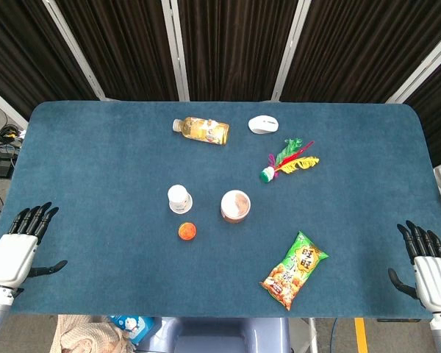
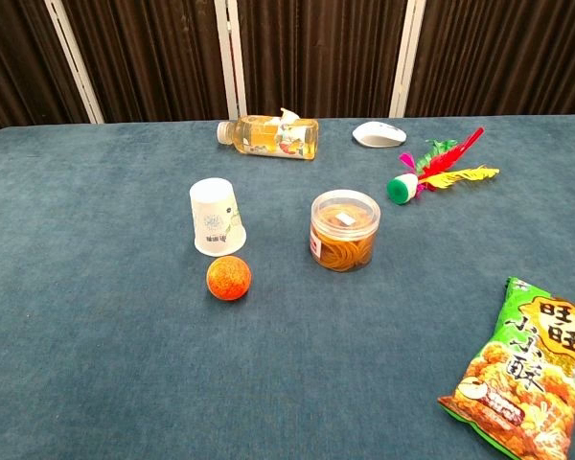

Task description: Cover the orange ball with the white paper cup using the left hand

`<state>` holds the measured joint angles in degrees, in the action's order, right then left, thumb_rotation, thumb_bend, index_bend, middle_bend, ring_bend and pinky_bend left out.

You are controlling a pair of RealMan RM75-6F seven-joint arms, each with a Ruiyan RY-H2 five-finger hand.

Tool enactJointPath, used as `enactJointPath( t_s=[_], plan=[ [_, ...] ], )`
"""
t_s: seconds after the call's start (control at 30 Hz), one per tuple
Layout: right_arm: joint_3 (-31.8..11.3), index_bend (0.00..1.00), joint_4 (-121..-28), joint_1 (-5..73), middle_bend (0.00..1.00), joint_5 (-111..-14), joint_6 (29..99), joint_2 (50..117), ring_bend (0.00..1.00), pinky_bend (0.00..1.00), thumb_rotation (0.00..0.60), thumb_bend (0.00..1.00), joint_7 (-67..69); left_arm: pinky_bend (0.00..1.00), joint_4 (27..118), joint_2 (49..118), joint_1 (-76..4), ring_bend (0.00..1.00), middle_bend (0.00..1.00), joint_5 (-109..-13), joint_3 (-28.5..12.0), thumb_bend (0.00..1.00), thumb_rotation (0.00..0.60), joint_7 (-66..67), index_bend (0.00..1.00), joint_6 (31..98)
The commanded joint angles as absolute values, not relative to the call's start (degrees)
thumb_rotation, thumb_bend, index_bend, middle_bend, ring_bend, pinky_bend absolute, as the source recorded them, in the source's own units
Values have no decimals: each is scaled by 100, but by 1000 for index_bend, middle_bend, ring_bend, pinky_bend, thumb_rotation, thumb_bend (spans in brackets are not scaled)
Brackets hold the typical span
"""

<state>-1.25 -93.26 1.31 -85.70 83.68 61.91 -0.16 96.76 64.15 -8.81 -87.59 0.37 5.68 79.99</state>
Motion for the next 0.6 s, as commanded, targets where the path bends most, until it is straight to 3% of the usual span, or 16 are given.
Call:
enactJointPath(
  t_s=[0.03, 0.6],
  plan=[
    [-125, 0, -9330, 132, 0, -8572, 8367, 6190, 0, 26, 600, 347, -18, 0, 9676, 6415, -880, 0, 0, -8758, 37, 65, 600, 570, 0, 7998],
    [-137, 0, -9339, 147, 0, -8542, 8337, 6210, 0, 26, 600, 347, -51, 0, 9715, 6409, -1030, 0, 0, -8854, 38, 65, 600, 602, 0, 7800]
  ],
)
